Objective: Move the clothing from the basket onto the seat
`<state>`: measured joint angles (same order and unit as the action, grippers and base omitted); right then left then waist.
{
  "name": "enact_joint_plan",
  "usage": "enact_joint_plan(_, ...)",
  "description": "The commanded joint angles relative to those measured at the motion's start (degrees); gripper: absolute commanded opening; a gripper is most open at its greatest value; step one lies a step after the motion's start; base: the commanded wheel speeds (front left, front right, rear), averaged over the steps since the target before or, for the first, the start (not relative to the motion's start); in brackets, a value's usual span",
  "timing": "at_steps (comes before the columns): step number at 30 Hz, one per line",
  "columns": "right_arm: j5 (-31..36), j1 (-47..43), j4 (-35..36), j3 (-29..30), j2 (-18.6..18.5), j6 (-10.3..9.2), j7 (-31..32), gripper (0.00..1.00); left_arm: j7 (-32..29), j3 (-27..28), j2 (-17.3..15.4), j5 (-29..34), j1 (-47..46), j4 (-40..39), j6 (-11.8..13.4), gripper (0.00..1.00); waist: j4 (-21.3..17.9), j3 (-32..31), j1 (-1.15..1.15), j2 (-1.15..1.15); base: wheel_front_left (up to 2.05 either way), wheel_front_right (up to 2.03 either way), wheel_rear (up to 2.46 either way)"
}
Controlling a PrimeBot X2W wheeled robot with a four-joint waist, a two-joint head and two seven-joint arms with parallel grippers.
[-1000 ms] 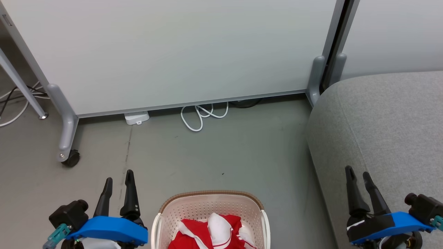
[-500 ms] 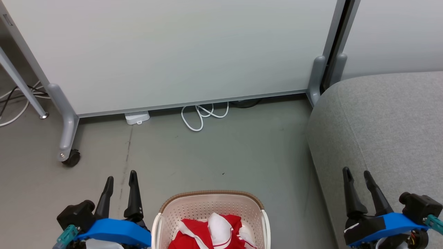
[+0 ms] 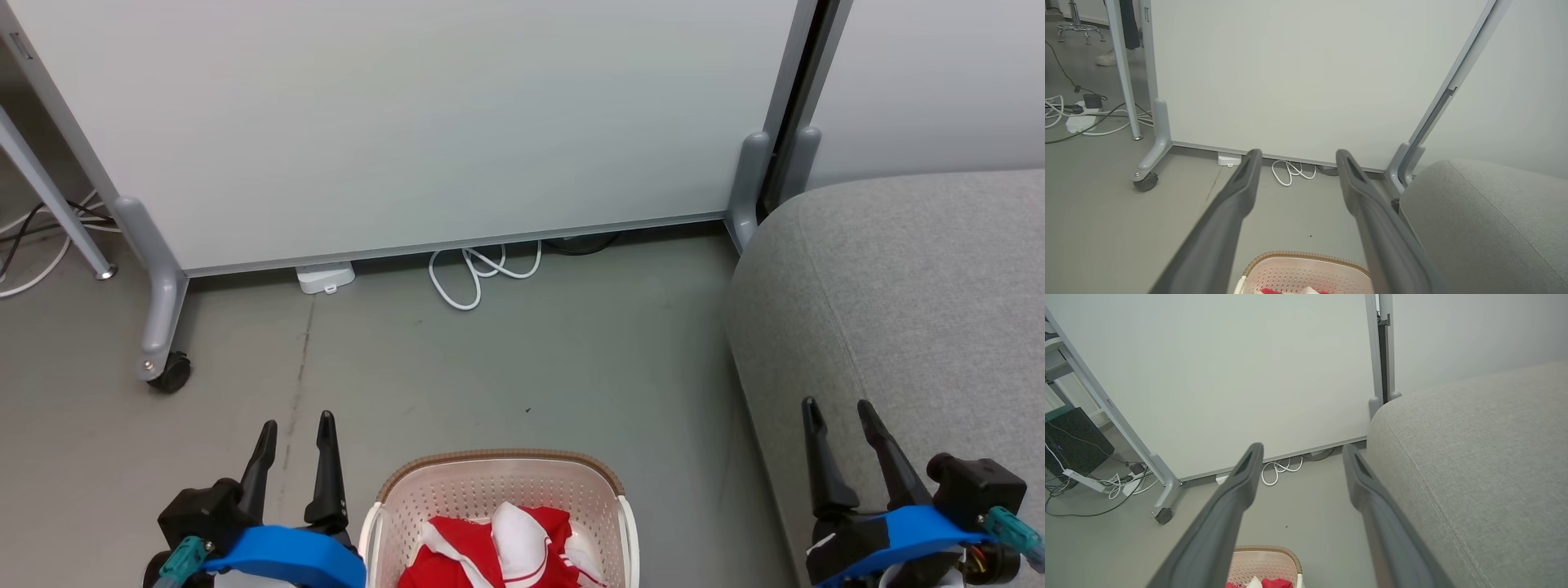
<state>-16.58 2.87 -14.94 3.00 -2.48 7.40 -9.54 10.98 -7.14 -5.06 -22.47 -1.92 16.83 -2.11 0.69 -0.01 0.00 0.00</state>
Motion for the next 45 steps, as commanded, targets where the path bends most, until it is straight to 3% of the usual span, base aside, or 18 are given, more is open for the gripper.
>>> enact_joint_plan(1, 1.47, 0.45, 0.35, 0.02, -0.45, 0.11, -0.52, 1.0, 0.54, -0.16, -0.09, 1.42, -0.96, -0.24, -0.12, 1.0, 0.01, 0.0, 0.0, 0.0, 0.0, 0.0, 0.0)
enact_joint_plan(35, 15.13, 0.58, -0.43, 0.43, -0.57, 0.15, -3.54, 1.0, 4.32, 0.75, 1.27, 13.11, -0.78, 1.53, -1.38, 1.0, -0.02, -0.25, 0.0, 0.0, 0.0, 0.0, 0.0)
enact_joint_plan(45, 14.57, 0.79, -0.81, 0.33, -0.56, 0.14, -3.63, 1.0, 4.31, 1.12, 1.55, 13.16, -0.73, 1.7, -1.52, 1.0, -0.02, -0.21, 0.0, 0.0, 0.0, 0.0, 0.0)
